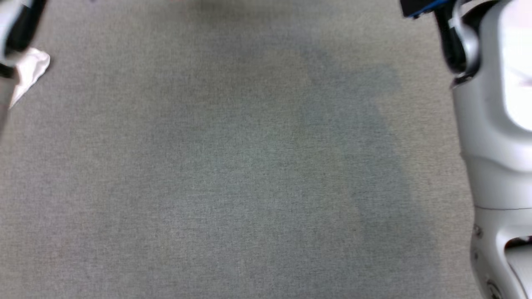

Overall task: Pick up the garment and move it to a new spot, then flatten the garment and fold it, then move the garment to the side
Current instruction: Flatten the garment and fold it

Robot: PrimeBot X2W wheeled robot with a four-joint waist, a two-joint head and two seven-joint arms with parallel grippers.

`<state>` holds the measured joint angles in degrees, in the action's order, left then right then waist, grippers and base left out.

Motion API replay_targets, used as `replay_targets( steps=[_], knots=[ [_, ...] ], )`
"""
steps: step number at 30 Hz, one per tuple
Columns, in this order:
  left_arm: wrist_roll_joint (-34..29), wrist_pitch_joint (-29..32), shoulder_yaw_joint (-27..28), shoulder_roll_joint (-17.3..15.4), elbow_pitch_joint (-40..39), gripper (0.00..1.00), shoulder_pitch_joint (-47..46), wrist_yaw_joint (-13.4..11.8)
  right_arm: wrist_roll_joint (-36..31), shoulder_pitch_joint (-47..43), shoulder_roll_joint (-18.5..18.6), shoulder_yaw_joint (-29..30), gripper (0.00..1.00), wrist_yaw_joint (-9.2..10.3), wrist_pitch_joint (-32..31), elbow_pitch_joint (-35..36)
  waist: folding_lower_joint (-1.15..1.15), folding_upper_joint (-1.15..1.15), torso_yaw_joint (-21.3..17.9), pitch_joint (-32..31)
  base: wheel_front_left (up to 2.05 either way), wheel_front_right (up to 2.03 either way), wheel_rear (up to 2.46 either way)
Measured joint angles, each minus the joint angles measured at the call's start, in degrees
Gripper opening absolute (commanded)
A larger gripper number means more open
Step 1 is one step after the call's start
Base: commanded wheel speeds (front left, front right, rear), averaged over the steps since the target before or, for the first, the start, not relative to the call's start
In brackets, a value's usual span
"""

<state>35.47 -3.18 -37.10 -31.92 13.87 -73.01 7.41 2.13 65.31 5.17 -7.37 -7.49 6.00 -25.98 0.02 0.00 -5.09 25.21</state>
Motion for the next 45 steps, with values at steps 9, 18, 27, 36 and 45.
replay_targets(
  steps=[9, 18, 27, 36, 45],
  knots=[
    [6.37, -9.31, -10.15, -1.76, 2.81, 0.00, 11.96, 0.01, 0.48, -9.96, -2.02, -5.27, 0.00, -0.01, 7.53, -12.18, 0.00, 0.00, 1.50, 1.70, 0.00, 0.00, 0.00],
    [6.24, -11.81, -6.89, -4.24, -8.38, 0.00, 31.68, -1.42, 4.58, -25.27, -2.24, -4.78, 0.00, -0.01, 8.98, -4.82, -0.04, 0.00, 2.35, -4.16, 0.00, 0.00, 0.00],
    [1.94, -11.82, -3.53, -5.14, -27.09, 0.00, 52.97, -7.11, 5.54, -46.70, -1.47, -5.01, 0.00, 0.00, 8.20, 13.10, -0.04, 0.00, 3.28, -13.13, 0.00, 0.00, 0.00],
    [4.32, -8.28, -2.92, -14.29, -42.79, 0.00, 67.49, -14.23, 5.27, -67.64, 0.76, -2.44, 0.00, 0.00, -4.48, 35.34, -0.04, 0.00, 0.98, -17.84, 0.00, 0.00, 0.00],
    [11.48, -7.56, -2.58, -14.18, -33.64, 0.00, 66.66, -8.43, 7.72, -68.70, -0.11, -1.63, 0.00, 0.00, -8.22, 32.01, -0.02, 0.00, -0.05, -14.99, 0.00, 0.00, 0.00]
  ],
)
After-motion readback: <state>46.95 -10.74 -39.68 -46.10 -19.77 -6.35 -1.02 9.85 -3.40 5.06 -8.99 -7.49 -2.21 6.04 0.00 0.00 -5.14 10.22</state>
